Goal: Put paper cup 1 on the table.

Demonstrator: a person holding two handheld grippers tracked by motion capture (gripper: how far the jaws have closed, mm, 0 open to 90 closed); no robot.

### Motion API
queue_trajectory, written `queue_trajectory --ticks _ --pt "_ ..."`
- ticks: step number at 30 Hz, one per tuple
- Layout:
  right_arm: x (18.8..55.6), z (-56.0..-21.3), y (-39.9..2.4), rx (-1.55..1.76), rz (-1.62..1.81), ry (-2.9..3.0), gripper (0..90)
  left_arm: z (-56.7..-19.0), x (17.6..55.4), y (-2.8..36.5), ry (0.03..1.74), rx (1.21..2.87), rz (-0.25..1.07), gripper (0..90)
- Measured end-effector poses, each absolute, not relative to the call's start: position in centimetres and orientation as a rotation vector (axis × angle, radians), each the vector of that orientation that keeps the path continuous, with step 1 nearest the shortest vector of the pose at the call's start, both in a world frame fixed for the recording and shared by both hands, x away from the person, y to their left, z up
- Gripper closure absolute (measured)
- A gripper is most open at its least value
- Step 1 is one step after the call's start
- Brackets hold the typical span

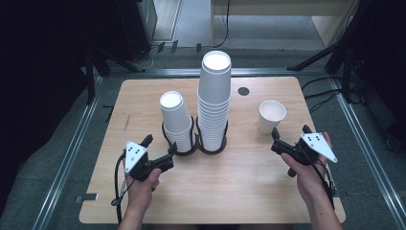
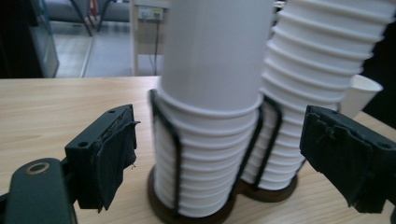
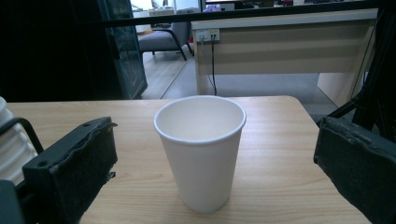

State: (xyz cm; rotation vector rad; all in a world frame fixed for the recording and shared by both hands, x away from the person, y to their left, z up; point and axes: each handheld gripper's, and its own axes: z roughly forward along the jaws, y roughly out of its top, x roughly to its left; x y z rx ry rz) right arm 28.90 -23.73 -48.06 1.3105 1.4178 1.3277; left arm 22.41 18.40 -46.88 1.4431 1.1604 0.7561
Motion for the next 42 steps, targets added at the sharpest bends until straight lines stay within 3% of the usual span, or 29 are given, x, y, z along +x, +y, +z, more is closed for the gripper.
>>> queue_trajectory --ticks 15,42 --pt "28.2 -42.0 -21.7 1.237 1.446 1.431 0.0 -43.9 24.2 12.2 1.037 1.497 0.736 10.3" --pt "28.3 -35.8 -14.5 1.066 1.643 1.549 0.0 -44.6 27.1 8.0 1.022 1.503 0.762 8.5"
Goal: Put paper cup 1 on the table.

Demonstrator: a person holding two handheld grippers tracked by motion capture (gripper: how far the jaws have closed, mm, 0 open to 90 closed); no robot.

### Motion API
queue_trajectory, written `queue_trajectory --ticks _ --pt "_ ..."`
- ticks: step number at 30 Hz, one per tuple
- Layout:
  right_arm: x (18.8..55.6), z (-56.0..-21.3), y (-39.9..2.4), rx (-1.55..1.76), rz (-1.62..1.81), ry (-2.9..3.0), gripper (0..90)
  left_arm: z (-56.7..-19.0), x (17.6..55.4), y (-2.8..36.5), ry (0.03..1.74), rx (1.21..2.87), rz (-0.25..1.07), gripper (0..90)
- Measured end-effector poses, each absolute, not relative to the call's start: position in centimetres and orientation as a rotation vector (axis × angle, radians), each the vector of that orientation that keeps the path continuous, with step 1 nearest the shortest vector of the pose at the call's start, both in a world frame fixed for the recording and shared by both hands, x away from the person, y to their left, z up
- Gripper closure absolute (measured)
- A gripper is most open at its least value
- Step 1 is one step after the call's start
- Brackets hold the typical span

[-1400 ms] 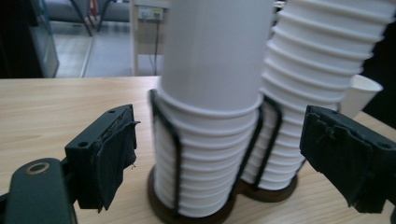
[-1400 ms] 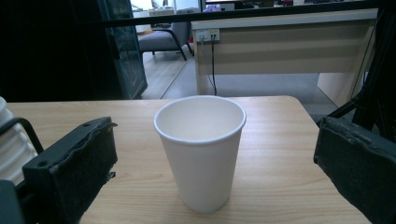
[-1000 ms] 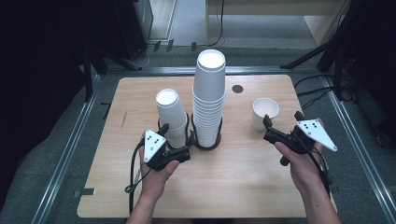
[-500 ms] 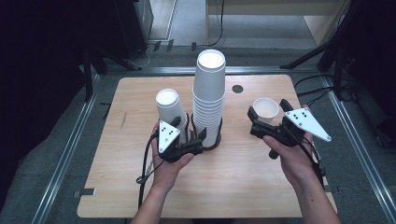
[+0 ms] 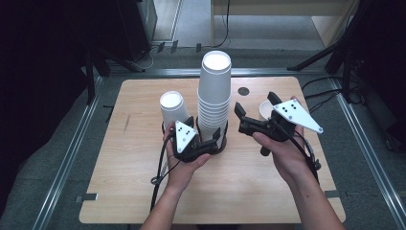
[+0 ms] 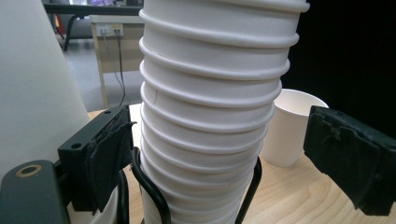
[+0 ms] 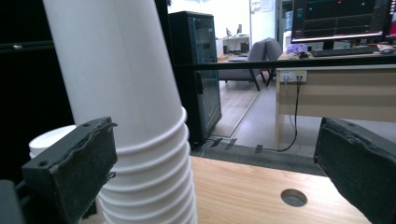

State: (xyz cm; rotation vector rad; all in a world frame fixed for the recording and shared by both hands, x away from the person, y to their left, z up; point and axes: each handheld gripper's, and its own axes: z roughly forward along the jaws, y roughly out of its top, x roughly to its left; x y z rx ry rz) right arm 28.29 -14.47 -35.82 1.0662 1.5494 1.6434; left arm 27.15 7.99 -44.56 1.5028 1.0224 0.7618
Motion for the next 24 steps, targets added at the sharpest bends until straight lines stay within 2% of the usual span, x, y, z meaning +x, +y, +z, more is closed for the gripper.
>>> queue_trajectory --ticks 24 --pt "29.4 -34.2 -10.4 0.991 1.669 1.643 0.0 -45.3 28.5 6.4 1.058 1.475 0.801 8.6"
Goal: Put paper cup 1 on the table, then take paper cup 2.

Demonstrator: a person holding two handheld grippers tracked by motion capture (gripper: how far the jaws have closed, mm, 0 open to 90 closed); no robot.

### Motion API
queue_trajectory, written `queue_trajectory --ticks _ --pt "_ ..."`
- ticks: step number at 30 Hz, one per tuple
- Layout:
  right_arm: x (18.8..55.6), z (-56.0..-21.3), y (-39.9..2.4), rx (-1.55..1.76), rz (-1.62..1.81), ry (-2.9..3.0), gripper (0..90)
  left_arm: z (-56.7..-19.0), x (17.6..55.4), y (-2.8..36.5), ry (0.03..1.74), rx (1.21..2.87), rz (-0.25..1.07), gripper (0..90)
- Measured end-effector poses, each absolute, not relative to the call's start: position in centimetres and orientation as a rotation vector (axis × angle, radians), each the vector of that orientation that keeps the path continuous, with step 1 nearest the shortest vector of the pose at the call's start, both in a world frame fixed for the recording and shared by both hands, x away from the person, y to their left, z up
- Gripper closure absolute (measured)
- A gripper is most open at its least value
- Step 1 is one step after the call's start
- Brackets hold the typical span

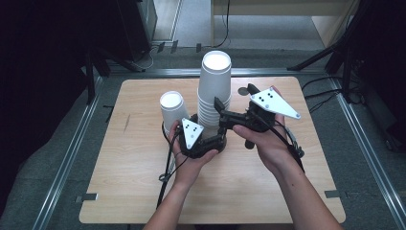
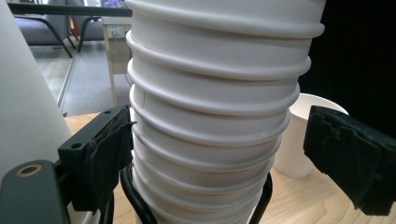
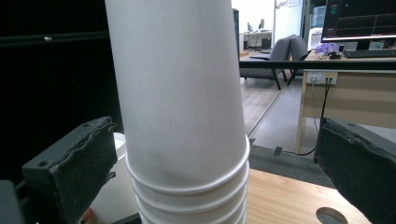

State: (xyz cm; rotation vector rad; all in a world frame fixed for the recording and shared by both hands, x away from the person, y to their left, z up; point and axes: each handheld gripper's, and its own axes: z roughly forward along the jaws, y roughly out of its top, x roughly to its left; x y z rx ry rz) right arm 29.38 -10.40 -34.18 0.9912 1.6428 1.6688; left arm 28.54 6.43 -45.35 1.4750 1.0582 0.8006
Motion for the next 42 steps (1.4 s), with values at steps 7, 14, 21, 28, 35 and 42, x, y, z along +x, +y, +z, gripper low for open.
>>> queue_trajectory --ticks 7,14,21,28,35,42 --pt "29.8 -34.0 -9.8 0.986 1.676 1.657 0.0 -45.5 28.8 6.3 1.065 1.481 0.806 8.6" --pt "30.3 -33.7 -9.2 0.961 1.662 1.686 0.0 -45.5 28.8 6.2 1.068 1.473 0.812 8.6" --pt "31.0 -33.5 -8.7 0.958 1.645 1.699 0.0 -45.6 28.8 6.1 1.071 1.46 0.823 8.6" --pt "32.0 -33.1 -8.5 0.954 1.643 1.721 0.0 -45.6 29.0 6.2 1.065 1.442 0.837 11.1" --pt "32.6 -32.6 -7.6 0.947 1.69 1.748 0.0 -45.7 29.0 6.0 1.058 1.443 0.853 10.7" --pt "33.5 -32.6 -6.6 0.944 1.685 1.785 0.1 -45.7 29.1 6.1 1.054 1.443 0.851 10.7"
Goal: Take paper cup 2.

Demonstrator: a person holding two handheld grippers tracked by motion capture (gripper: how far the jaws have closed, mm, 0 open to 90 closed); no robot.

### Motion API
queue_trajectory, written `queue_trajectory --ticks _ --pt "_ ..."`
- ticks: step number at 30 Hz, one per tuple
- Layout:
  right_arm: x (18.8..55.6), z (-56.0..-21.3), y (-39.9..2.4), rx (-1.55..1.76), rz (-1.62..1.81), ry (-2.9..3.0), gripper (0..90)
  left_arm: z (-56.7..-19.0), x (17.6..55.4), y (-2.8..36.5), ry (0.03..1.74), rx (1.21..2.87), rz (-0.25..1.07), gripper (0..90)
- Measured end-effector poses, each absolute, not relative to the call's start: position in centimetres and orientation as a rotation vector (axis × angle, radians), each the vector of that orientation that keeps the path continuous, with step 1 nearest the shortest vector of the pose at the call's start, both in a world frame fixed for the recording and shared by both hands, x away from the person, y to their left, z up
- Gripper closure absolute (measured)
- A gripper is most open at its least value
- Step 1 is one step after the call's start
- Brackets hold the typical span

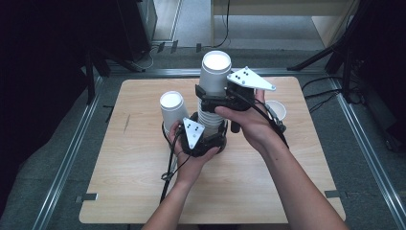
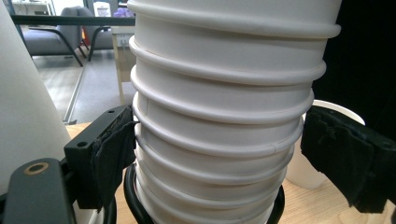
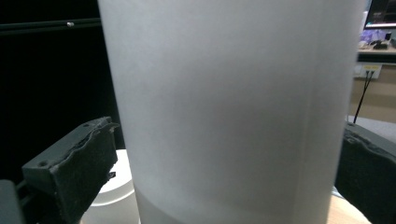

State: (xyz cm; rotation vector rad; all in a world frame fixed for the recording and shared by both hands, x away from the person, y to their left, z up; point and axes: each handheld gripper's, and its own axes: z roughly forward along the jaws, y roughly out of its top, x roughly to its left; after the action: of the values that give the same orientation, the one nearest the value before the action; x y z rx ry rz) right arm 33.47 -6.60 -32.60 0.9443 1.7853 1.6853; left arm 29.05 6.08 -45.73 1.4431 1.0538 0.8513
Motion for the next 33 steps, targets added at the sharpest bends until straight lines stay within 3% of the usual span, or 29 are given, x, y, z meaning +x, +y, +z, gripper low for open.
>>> queue_trajectory --ticks 5,33 --pt "33.7 -32.6 -6.7 0.988 1.692 1.75 12.0 -45.7 29.1 6.2 1.048 1.447 0.847 11.0" --pt "33.6 -31.3 -6.4 0.972 1.714 1.677 13.6 -45.9 29.1 6.5 1.037 1.454 0.829 12.3"
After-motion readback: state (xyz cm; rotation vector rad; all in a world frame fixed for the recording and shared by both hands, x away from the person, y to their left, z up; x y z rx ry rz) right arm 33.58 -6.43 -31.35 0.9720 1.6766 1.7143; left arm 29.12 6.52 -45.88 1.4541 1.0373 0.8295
